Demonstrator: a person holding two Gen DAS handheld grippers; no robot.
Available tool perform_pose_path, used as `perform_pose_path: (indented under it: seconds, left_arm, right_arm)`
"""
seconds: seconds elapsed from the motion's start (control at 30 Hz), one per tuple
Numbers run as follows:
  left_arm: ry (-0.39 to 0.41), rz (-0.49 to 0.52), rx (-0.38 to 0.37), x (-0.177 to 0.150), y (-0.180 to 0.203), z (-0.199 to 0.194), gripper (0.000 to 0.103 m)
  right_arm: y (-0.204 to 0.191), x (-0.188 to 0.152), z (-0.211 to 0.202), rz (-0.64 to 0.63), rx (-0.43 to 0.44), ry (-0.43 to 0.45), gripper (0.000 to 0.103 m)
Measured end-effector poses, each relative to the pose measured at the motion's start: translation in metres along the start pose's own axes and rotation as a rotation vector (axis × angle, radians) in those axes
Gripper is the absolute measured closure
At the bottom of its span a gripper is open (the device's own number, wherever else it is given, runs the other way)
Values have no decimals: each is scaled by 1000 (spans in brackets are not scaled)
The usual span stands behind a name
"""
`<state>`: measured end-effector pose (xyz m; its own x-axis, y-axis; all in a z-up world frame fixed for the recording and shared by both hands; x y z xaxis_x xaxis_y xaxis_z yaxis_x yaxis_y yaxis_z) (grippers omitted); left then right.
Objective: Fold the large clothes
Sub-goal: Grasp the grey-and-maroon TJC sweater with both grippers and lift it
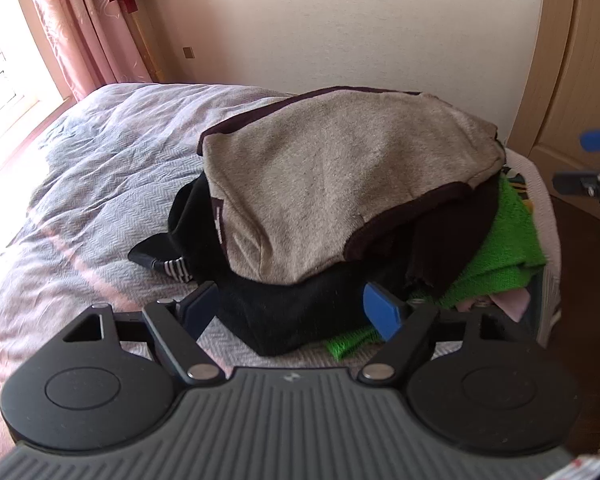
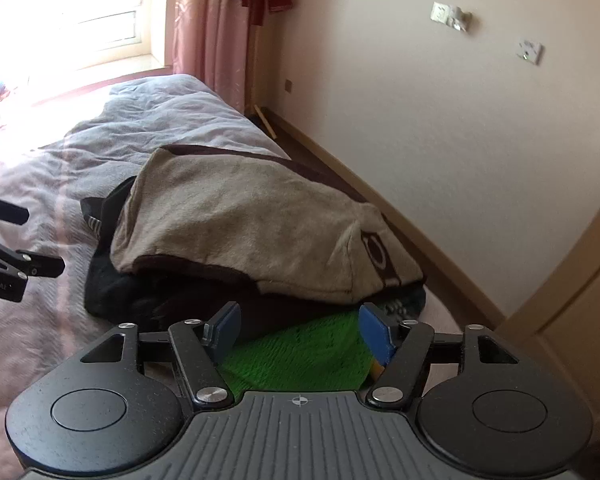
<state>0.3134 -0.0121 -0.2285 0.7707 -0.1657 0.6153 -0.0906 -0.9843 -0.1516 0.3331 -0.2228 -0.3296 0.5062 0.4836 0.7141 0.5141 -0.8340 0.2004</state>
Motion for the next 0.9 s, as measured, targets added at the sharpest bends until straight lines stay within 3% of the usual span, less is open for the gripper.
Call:
perform_pose_path:
  seconds: [0.07,0.33,0.43,0.5,0.63,0.73,0.83,0.87,0.9]
  left_arm:
    - [3,17,0,3,3,16,27]
    - [-36,132,41,1,14,74,28]
    - [-49,168,50,-3,15,88,30]
    - [-58,199,64,-4,15,96,36]
    - [-48,270,78,-2,16,111,44]
    - [-21,392,77,-2,24,122,46]
    - [-30,486,57,-8,29,134,78]
    - [-35,480,41,-7,27,134,92]
    - [-26,464,42,-6,24,131,92]
  right_arm:
    - [2,-3,23,-103,0,0,51]
    - [-1,-18,96,-392,34,-15,56]
    - [-1,-19,112,-440,42,-6,56]
    - [0,-18,119,-462,47,0,57]
    - [7,-12,127,-453,52,14,75]
    - [8,-13,138,-430,62,-6,74]
    - [6,-11,141,-469,73,10,77]
    - [7,-7,140,-451,83,11,96]
    - [12,-1,137,-417,73,18,99]
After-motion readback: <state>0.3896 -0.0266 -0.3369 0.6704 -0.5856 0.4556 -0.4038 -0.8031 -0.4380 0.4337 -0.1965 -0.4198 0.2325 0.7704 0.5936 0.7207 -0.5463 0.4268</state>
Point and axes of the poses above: each gripper's, at about its wrist camera, not at the fingertips, and z roughly the way its jaws point, y to its right, x to its top, the point moved 6 cm from there along z, roughly the way its jaws point, and after that the axes turned 1 degree about y, right-handed, at the moved point
